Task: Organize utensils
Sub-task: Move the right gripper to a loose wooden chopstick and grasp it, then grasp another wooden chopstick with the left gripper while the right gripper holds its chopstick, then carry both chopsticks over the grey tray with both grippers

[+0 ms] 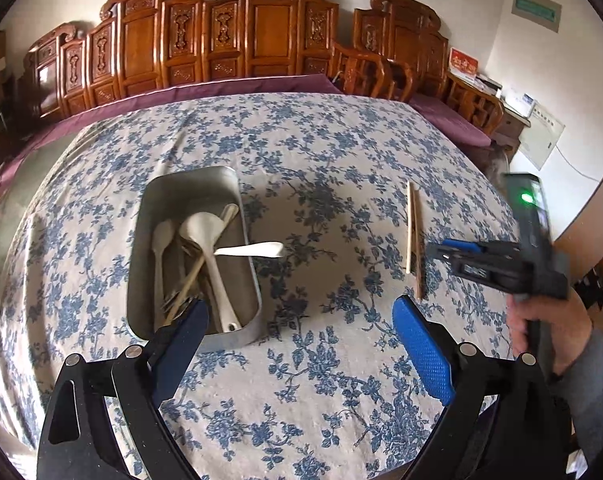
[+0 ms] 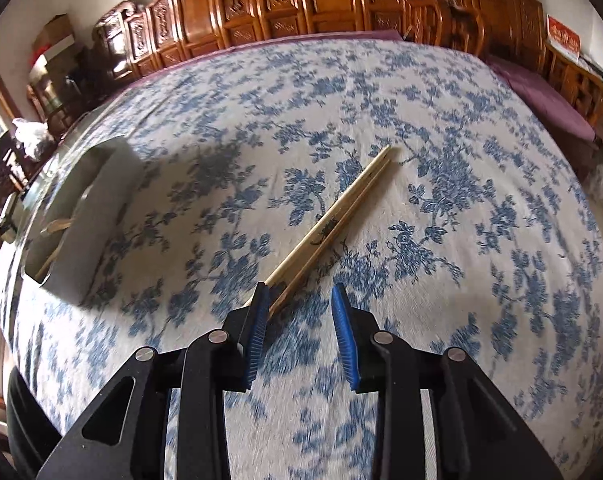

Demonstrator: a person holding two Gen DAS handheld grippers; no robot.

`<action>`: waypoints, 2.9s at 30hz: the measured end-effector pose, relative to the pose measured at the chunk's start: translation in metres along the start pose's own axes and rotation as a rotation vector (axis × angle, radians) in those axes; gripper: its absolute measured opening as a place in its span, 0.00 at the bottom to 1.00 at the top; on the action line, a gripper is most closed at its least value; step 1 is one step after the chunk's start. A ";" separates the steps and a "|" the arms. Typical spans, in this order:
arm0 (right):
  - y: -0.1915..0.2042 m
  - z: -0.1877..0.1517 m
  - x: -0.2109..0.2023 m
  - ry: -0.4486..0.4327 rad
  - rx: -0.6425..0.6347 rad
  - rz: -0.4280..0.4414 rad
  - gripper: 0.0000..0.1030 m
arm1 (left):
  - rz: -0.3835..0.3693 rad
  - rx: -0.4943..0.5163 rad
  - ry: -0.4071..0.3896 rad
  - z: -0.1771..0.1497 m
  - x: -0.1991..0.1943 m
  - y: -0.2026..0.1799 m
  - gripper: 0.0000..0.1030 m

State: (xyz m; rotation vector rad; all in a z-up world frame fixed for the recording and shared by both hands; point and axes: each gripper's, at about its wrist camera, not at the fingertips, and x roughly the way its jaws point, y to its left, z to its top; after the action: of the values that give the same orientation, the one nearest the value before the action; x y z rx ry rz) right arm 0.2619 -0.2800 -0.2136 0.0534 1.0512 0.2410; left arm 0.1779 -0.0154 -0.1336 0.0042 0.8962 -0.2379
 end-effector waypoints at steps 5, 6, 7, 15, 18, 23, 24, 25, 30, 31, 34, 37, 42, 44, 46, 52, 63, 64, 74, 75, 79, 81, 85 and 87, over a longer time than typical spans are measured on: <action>-0.002 0.010 0.024 0.015 -0.007 -0.029 0.31 | -0.009 0.022 0.014 0.005 0.014 -0.014 0.87; -0.001 0.011 0.026 0.015 -0.028 -0.041 0.31 | -0.010 0.036 0.014 0.008 0.019 -0.019 0.87; 0.000 0.013 0.027 0.018 -0.056 -0.059 0.30 | -0.010 0.045 0.015 0.010 0.023 -0.022 0.87; -0.040 0.011 0.016 0.043 -0.097 -0.098 0.20 | -0.064 0.116 0.037 0.031 0.063 -0.065 0.87; -0.063 0.010 0.011 0.059 -0.085 -0.094 0.10 | -0.088 0.128 0.061 0.036 0.078 -0.082 0.87; -0.079 0.003 0.005 0.065 -0.121 -0.093 0.06 | -0.100 0.205 0.073 0.039 0.097 -0.112 0.87; -0.083 0.001 0.003 0.061 -0.119 -0.100 0.06 | -0.104 0.213 0.076 0.039 0.100 -0.115 0.87; -0.087 -0.003 0.000 0.057 -0.111 -0.100 0.06 | -0.103 0.226 0.079 0.039 0.104 -0.119 0.87; -0.097 -0.024 -0.019 0.038 -0.103 -0.103 0.06 | -0.086 0.269 0.100 0.044 0.128 -0.133 0.87; -0.099 -0.029 -0.025 0.031 -0.101 -0.101 0.06 | -0.083 0.272 0.103 0.045 0.132 -0.135 0.87; -0.106 -0.036 -0.035 0.017 -0.095 -0.097 0.06 | -0.074 0.289 0.115 0.050 0.146 -0.141 0.83; -0.115 -0.038 -0.037 0.009 -0.086 -0.101 0.06 | -0.070 0.286 0.157 0.055 0.166 -0.145 0.69; -0.129 -0.037 -0.039 0.000 -0.056 -0.098 0.06 | -0.054 0.261 0.207 0.060 0.196 -0.146 0.52; -0.132 -0.037 -0.038 0.001 -0.048 -0.102 0.06 | -0.054 0.259 0.214 0.060 0.202 -0.147 0.48; -0.132 -0.037 -0.039 -0.001 -0.049 -0.103 0.06 | -0.053 0.260 0.208 0.060 0.205 -0.149 0.48; -0.130 -0.039 -0.033 0.011 -0.062 -0.113 0.06 | -0.064 0.286 0.206 0.062 0.205 -0.155 0.38; -0.129 -0.043 -0.030 0.011 -0.065 -0.107 0.06 | -0.045 0.298 0.201 0.066 0.208 -0.155 0.04; -0.129 -0.043 -0.030 0.011 -0.066 -0.102 0.06 | -0.041 0.301 0.202 0.065 0.207 -0.156 0.04; -0.105 -0.032 -0.053 -0.039 -0.093 -0.079 0.06 | -0.037 0.283 0.142 0.072 0.163 -0.145 0.04; -0.101 -0.030 -0.057 -0.046 -0.097 -0.077 0.06 | -0.037 0.280 0.133 0.073 0.155 -0.142 0.04; -0.083 -0.025 -0.073 -0.073 -0.126 -0.079 0.06 | -0.040 0.271 0.093 0.078 0.125 -0.133 0.04; -0.073 -0.022 -0.082 -0.088 -0.136 -0.077 0.06 | -0.043 0.262 0.073 0.080 0.110 -0.127 0.04; -0.047 -0.015 -0.097 -0.117 -0.161 -0.071 0.06 | -0.041 0.249 0.035 0.080 0.080 -0.111 0.04; -0.033 -0.011 -0.103 -0.129 -0.180 -0.067 0.06 | -0.035 0.235 0.017 0.081 0.065 -0.099 0.04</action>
State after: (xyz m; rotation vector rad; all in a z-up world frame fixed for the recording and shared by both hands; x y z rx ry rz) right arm 0.2091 -0.3357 -0.1370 -0.1272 0.8980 0.2667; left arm 0.2588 -0.1331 -0.1242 0.2092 0.8815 -0.3748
